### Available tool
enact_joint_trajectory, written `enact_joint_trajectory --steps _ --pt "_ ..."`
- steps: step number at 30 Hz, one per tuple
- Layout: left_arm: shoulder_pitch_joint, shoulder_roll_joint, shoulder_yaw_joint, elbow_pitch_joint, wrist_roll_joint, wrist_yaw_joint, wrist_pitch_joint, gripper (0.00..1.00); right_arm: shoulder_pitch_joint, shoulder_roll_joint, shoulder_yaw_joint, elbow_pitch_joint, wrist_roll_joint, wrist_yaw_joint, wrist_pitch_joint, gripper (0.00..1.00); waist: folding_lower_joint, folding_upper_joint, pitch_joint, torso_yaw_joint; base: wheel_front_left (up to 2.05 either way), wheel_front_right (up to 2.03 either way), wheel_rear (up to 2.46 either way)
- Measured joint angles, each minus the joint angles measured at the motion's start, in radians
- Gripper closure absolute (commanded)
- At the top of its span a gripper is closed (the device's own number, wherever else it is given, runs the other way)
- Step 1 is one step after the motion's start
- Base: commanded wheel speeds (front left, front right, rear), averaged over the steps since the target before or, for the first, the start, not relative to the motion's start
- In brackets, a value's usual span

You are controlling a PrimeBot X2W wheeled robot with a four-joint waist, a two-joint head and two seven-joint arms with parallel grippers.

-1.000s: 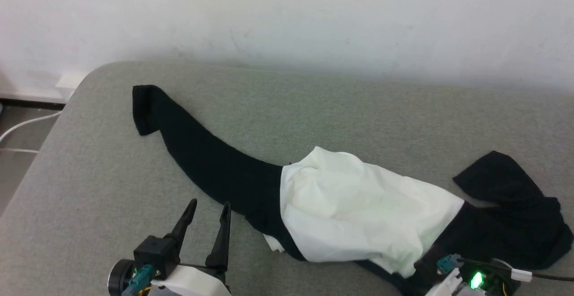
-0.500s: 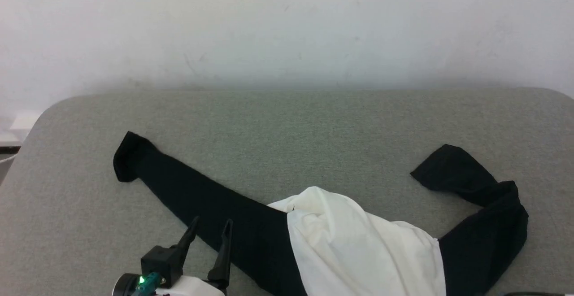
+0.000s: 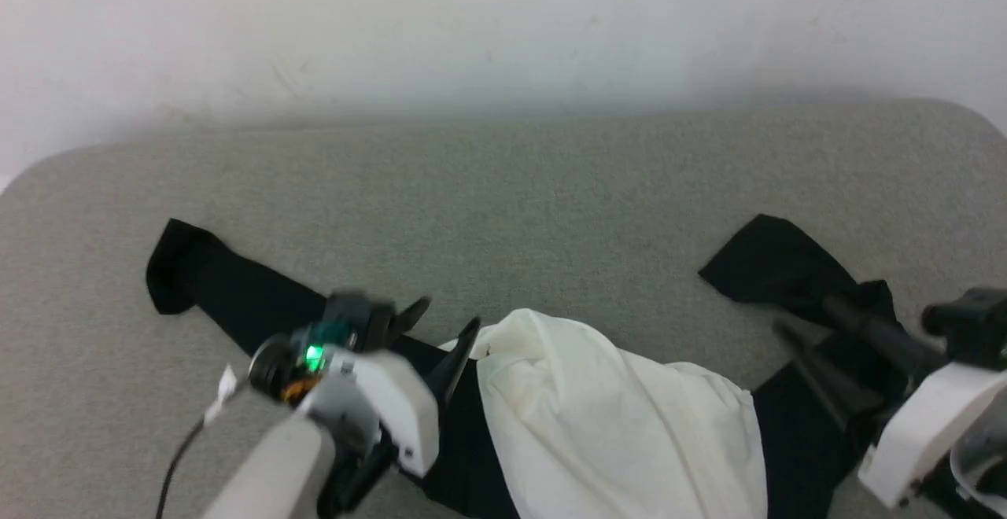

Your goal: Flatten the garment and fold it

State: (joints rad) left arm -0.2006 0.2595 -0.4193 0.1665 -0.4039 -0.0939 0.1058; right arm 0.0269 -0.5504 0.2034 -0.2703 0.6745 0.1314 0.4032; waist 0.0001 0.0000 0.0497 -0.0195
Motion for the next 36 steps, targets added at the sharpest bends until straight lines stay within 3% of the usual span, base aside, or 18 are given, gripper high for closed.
enact_joint_trajectory --steps 5,12,21,22,23,24,28,36 --pt "-0.216 0.032 -0.093 0.063 -0.142 -0.03 0.248 0.0 -0.046 0.117 -0.086 0.031 -0.17 0.0 -0.108 0.0 0.0001 0.0 0.046 -0.04 0.0 0.0 0.0" --pt "-0.439 0.165 -0.312 0.134 -0.384 -0.03 0.578 0.0 -0.081 0.249 -0.124 0.083 -0.276 0.0 -0.196 0.0 0.0002 -0.0001 0.103 -0.12 0.0 0.0 0.0" --pt "-0.569 0.276 -0.521 0.209 -0.449 -0.036 0.738 0.0 -0.087 0.292 -0.109 0.128 -0.287 0.0 -0.25 0.0 -0.0001 0.0 0.182 -0.21 0.0 0.0 0.0" --pt "-0.581 0.283 -0.535 0.208 -0.465 -0.036 0.749 0.13 -0.089 0.294 -0.109 0.133 -0.287 0.0 -0.256 0.0 -0.0002 0.0 0.19 -0.215 0.0 0.0 0.0" --pt "-0.592 0.292 -0.548 0.205 -0.482 -0.036 0.754 0.85 -0.092 0.295 -0.109 0.139 -0.287 0.0 -0.26 0.0 -0.0002 0.0 0.197 -0.219 0.0 0.0 0.0" --pt "-0.602 0.301 -0.553 0.203 -0.495 -0.036 0.75 1.0 -0.095 0.296 -0.109 0.145 -0.287 0.0 -0.265 0.0 -0.0001 0.0 0.203 -0.222 0.0 0.0 0.0" --pt "-0.618 0.308 -0.563 0.212 -0.507 -0.037 0.617 1.0 -0.106 0.301 -0.119 0.17 -0.3 0.0 -0.279 0.0 0.0001 0.0 0.212 -0.222 0.0 0.0 0.0" --pt "-0.733 0.288 -0.52 0.265 -0.393 -0.037 0.218 1.0 -0.107 0.308 -0.172 0.199 -0.353 0.0 -0.303 0.0 0.0 0.0 0.158 -0.195 0.0 0.0 0.0"
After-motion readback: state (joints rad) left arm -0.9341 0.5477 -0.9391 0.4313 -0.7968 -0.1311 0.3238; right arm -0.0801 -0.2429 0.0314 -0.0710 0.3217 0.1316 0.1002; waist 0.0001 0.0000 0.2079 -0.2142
